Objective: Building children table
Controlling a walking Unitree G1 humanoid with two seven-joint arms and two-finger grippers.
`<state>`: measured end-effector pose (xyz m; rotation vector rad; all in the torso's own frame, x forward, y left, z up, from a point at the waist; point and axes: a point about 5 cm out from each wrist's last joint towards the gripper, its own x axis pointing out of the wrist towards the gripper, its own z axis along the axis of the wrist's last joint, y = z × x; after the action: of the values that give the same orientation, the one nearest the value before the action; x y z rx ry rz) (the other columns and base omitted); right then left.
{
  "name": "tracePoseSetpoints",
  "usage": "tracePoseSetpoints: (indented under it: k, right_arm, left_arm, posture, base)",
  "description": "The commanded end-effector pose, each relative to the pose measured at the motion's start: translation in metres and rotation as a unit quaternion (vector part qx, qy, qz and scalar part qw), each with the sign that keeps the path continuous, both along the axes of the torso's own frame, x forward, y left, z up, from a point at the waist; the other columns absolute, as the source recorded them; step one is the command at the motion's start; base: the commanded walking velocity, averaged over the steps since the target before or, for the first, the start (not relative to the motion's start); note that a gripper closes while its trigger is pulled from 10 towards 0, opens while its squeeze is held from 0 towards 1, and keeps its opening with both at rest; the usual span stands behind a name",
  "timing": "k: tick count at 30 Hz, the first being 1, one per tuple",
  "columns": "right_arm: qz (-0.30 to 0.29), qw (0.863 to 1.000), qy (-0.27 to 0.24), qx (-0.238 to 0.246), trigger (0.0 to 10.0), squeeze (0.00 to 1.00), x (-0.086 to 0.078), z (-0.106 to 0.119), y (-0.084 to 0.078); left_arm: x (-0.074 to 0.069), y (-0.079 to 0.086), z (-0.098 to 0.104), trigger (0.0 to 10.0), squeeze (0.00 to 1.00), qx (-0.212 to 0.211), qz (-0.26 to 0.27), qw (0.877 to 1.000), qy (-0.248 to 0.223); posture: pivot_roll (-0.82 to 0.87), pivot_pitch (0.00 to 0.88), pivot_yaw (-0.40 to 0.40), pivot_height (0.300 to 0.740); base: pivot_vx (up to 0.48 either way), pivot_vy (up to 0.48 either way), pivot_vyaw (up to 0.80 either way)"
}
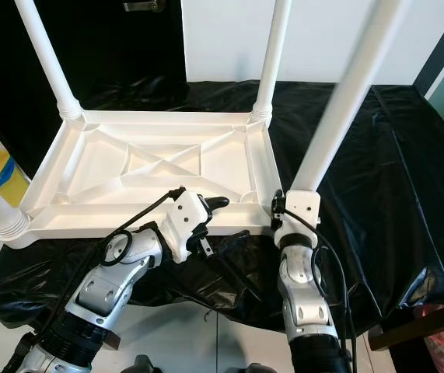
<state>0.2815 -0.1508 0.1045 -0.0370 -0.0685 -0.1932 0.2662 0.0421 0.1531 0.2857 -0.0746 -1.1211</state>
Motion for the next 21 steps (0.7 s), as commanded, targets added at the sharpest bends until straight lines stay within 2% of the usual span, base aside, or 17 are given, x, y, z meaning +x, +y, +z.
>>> tracePoseSetpoints:
  k: [1, 3, 5, 7, 10, 13, 14, 16, 21]
  right_arm:
    - [-0.001, 1.000, -0.007, 0.002, 10.0, 1.00, 0.000, 0.003, -0.001]
    - [0.012, 1.000, -0.015, 0.010, 10.0, 1.00, -0.002, 0.005, -0.002]
    - [0.054, 0.998, -0.027, 0.013, 10.0, 1.00, -0.003, 0.009, -0.004]
    - [0.054, 0.998, -0.027, 0.013, 10.0, 1.00, -0.003, 0.009, -0.004]
    - [0.129, 0.991, -0.031, 0.015, 10.0, 1.00, -0.004, 0.012, -0.012]
    - [0.145, 0.989, -0.031, 0.015, 10.0, 1.00, -0.004, 0.013, -0.014]
    - [0.175, 0.984, -0.026, 0.007, 10.0, 0.00, -0.003, 0.013, -0.017]
    - [0.230, 0.973, -0.013, -0.006, 10.0, 0.00, -0.001, 0.013, -0.023]
    - [0.254, 0.967, -0.006, -0.013, 10.0, 0.00, 0.000, 0.013, -0.027]
  left_arm:
    - [-0.003, -0.002, 0.001, 10.0, 0.00, -0.001, 0.002, 1.000, -0.007]
    - [-0.003, -0.003, 0.001, 10.0, 0.00, -0.001, 0.002, 1.000, -0.007]
    - [-0.004, -0.002, 0.000, 10.0, 0.00, -0.001, 0.003, 1.000, -0.006]
    - [-0.004, -0.002, 0.000, 10.0, 0.00, -0.001, 0.003, 1.000, -0.006]
    - [-0.004, -0.001, 0.000, 10.0, 0.00, -0.001, 0.004, 1.000, -0.005]
    - [-0.004, -0.001, 0.000, 10.0, 0.00, -0.001, 0.005, 1.000, -0.005]
    - [-0.004, -0.001, 0.000, 10.0, 0.00, 0.000, 0.005, 1.000, -0.005]
    - [-0.004, -0.001, 0.001, 10.0, 0.00, 0.000, 0.005, 1.000, -0.007]
    - [-0.003, 0.000, 0.001, 10.0, 0.00, 0.001, 0.006, 1.000, -0.007]
  posture:
    - [0.03, 0.016, -0.060, 0.740]
    - [0.03, 0.017, -0.061, 0.740]
    - [0.03, 0.018, -0.064, 0.740]
    - [0.03, 0.018, -0.064, 0.740]
    - [0.03, 0.018, -0.064, 0.740]
    - [0.03, 0.018, -0.064, 0.740]
    - [0.03, 0.018, -0.062, 0.740]
    - [0.03, 0.018, -0.062, 0.740]
    - [0.04, 0.019, -0.059, 0.740]
  base:
    - [0.000, 0.000, 0.00]
    - [0.000, 0.000, 0.00]
    - [0.000, 0.000, 0.00]
    - [0.000, 0.000, 0.00]
    - [0.000, 0.000, 0.00]
    - [0.000, 0.000, 0.00]
    - [0.000, 0.000, 0.00]
    - [0.000, 0.000, 0.00]
    - [0.000, 0.000, 0.00]
